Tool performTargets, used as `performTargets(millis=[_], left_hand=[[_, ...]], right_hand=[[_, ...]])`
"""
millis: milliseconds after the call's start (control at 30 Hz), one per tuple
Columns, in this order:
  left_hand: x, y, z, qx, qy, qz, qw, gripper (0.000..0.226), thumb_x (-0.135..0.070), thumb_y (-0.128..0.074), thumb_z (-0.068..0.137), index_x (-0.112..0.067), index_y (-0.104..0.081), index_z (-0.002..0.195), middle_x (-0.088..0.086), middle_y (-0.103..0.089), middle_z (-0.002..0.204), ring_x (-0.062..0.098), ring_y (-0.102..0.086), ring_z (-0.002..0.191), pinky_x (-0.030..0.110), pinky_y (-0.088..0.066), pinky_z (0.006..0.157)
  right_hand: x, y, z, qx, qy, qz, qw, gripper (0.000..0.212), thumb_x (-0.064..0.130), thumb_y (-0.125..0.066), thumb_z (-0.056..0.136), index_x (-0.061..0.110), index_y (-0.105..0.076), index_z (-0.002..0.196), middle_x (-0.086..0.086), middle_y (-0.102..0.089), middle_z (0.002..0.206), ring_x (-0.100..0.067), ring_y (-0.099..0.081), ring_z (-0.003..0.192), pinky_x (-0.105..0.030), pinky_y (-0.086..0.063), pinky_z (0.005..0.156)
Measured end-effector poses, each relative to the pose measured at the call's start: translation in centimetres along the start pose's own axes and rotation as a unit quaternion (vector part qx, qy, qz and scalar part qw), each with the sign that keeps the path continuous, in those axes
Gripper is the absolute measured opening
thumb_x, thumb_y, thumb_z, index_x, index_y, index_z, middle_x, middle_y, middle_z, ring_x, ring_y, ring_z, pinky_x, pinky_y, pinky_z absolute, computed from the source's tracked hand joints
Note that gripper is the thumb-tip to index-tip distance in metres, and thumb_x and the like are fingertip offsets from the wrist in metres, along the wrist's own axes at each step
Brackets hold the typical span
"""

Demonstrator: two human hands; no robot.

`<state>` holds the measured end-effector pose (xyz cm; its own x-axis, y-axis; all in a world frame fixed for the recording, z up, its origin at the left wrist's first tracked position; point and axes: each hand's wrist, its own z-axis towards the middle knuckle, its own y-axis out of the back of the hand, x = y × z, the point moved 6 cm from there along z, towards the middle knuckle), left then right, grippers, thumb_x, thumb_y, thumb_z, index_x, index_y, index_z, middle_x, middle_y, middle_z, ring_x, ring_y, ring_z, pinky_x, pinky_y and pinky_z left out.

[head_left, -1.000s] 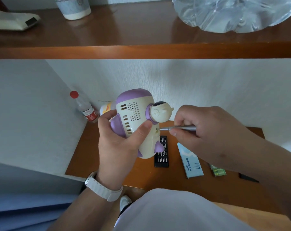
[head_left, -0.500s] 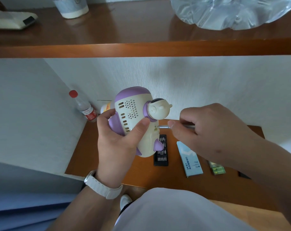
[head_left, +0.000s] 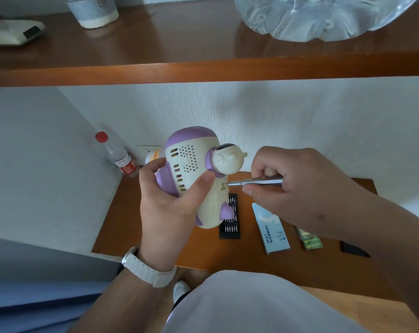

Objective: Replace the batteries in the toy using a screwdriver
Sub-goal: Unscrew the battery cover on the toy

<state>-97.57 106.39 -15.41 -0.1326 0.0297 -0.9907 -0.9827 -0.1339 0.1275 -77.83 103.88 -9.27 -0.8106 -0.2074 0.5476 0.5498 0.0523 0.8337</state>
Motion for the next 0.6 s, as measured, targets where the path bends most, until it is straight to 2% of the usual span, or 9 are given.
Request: performTargets(millis=[67,167,333,467,533,600], left_hand=[[-0.2,-0.2,0.0,0.001,-0.010,0.004,1.000,0.071,-0.060,-0.082,0.056,-0.039,-0.044,0.113,-0.022,-0.068,0.103,0.008,-0.072,0.096,0.033,-0.063,0.068],[-0.6,-0.5,-0.1,0.004,-0.024,0.009,1.000,0.069,-0.061,-0.086,0.063,-0.039,-0.043,0.113,-0.024,-0.067,0.102,0.006,-0.072,0.096,0.030,-0.063,0.067],[-0.6,-0.8,-0.1,0.007,-0.033,0.010,0.999,0.074,-0.058,-0.080,0.058,-0.036,-0.043,0.118,-0.024,-0.067,0.104,0.004,-0.071,0.097,0.027,-0.062,0.065],[-0.8,-0.7,0.0,0.000,-0.039,0.014,0.999,0.071,-0.059,-0.081,0.058,-0.040,-0.043,0.115,-0.024,-0.067,0.105,0.005,-0.071,0.097,0.030,-0.063,0.067],[-0.9,-0.7,0.1,-0.004,-0.042,0.015,0.999,0.070,-0.060,-0.081,0.057,-0.041,-0.043,0.114,-0.025,-0.067,0.103,0.004,-0.071,0.096,0.029,-0.062,0.067],[-1.1,-0.7,0.1,-0.007,-0.046,0.012,0.999,0.070,-0.059,-0.081,0.057,-0.040,-0.044,0.113,-0.025,-0.067,0.101,0.004,-0.071,0.095,0.027,-0.062,0.066]], right_hand=[[0.1,0.2,-0.1,-0.012,0.007,-0.003,1.000,0.019,0.038,-0.062,0.084,0.030,-0.049,0.073,0.006,-0.050,0.054,-0.014,-0.046,0.051,-0.019,-0.031,0.047],[0.1,0.5,-0.1,-0.027,-0.007,-0.018,0.999,0.017,0.046,-0.055,0.079,0.032,-0.050,0.071,0.007,-0.044,0.049,-0.012,-0.041,0.043,-0.018,-0.027,0.046],[-0.9,0.5,0.0,-0.029,-0.027,-0.039,0.998,0.038,0.057,-0.047,0.077,0.023,-0.056,0.063,0.004,-0.042,0.045,-0.012,-0.038,0.040,-0.019,-0.026,0.044],[-1.1,0.3,0.0,-0.011,-0.007,-0.010,1.000,0.042,0.059,-0.045,0.080,0.022,-0.058,0.066,0.003,-0.050,0.050,-0.016,-0.046,0.048,-0.020,-0.029,0.043],[-0.9,0.4,0.0,-0.009,0.000,0.002,1.000,0.038,0.058,-0.045,0.081,0.025,-0.057,0.068,0.005,-0.052,0.051,-0.016,-0.053,0.061,-0.020,-0.031,0.043],[-0.7,0.5,0.0,-0.012,0.003,0.009,1.000,0.034,0.056,-0.046,0.081,0.025,-0.054,0.068,0.006,-0.052,0.052,-0.014,-0.054,0.065,-0.019,-0.032,0.044]])
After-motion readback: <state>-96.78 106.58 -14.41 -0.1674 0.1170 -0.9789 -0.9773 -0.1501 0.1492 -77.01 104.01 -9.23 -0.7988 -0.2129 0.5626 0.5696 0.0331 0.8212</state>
